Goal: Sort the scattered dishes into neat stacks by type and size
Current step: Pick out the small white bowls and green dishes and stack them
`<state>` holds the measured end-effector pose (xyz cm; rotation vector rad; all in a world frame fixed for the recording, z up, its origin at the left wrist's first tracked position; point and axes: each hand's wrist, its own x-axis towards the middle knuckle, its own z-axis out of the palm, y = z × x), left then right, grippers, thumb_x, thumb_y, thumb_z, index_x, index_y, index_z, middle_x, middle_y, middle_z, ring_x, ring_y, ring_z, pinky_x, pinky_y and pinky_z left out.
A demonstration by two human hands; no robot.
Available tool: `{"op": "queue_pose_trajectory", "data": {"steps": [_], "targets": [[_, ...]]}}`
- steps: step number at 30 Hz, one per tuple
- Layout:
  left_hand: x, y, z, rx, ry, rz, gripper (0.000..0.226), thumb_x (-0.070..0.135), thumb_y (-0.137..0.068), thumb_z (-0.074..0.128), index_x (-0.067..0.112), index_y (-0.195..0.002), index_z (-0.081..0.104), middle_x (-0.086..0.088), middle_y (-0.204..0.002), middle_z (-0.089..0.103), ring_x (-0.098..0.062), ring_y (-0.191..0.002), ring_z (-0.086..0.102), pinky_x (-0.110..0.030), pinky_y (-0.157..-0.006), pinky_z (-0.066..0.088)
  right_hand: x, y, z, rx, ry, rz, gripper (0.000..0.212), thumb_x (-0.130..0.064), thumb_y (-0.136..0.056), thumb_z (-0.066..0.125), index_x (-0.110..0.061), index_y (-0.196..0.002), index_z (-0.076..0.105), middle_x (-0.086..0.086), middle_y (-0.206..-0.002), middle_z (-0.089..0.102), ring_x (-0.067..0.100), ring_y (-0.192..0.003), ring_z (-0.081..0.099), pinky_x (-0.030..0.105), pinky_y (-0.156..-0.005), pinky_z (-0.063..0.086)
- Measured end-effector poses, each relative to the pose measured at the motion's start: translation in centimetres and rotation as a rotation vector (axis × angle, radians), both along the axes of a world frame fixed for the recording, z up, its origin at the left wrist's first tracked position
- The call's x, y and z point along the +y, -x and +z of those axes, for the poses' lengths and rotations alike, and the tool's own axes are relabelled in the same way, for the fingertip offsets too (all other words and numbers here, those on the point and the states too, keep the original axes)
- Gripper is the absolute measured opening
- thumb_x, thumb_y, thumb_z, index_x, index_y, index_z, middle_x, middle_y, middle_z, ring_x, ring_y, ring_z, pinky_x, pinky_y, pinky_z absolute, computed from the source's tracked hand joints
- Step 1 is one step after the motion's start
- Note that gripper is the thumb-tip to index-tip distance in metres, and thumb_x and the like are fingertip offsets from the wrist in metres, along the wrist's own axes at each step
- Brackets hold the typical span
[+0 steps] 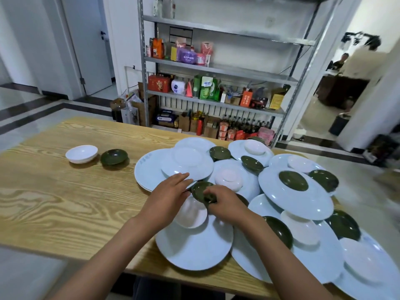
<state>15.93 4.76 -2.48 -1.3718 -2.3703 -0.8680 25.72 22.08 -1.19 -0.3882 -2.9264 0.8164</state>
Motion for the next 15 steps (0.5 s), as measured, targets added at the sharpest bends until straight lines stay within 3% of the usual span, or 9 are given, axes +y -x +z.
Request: {"op": "queue_pose_trajectory", "data": {"steps": [3, 6, 10, 15], "targets": [[0.0, -0.3, -0.6, -0.052, 0.020, -0.016, 0.037, 0.018, -0.091, 0.061, 0.019, -0.127, 0.059, -0.002, -0.139, 0.051, -0.021, -0.130, 0.045, -0.033, -0.106, 0.037, -0.2, -0.2, -0.8, 0.033, -0.051, 0.021, 0.006, -0.004, -0.071, 0.054, -0.010, -0.069, 0.056, 0.004, -0.070, 0.057, 0.019, -0.068, 0.053, 0.040, -0.062, 0.048], [0.0, -0.5, -1.0, -0.062, 0.050, -0.002, 0.037, 0.021, -0.092, 0.059, 0.023, -0.130, 0.057, 0.002, -0.142, 0.048, -0.017, -0.132, 0.042, -0.026, -0.104, 0.032, 0.0, -0.3, -1.5, 0.073, -0.048, 0.022, 0.010, -0.005, -0.071, 0.056, -0.013, -0.069, 0.061, 0.000, -0.070, 0.059, 0.018, -0.070, 0.053, 0.040, -0.063, 0.048], [0.1, -0.4, -1.2, -0.059, 0.066, 0.016, 0.037, 0.021, -0.092, 0.059, 0.022, -0.129, 0.058, 0.001, -0.140, 0.050, -0.019, -0.130, 0.045, -0.026, -0.102, 0.034, -0.1, -1.0, -1.1, 0.194, 0.039, 0.010, 0.024, -0.003, -0.082, 0.059, -0.018, -0.091, 0.076, -0.003, -0.092, 0.072, 0.011, -0.088, 0.059, 0.030, -0.077, 0.048], [-0.1, -0.3, -0.5, -0.058, -0.021, 0.011, 0.038, 0.019, -0.092, 0.060, 0.024, -0.130, 0.057, 0.004, -0.139, 0.051, -0.015, -0.125, 0.049, -0.023, -0.096, 0.038, -0.3, -0.6, 0.4, 0.286, 0.010, -0.033, 0.025, -0.004, -0.091, 0.058, -0.013, -0.107, 0.074, -0.003, -0.114, 0.071, 0.012, -0.118, 0.053, 0.015, -0.092, 0.034]]}}
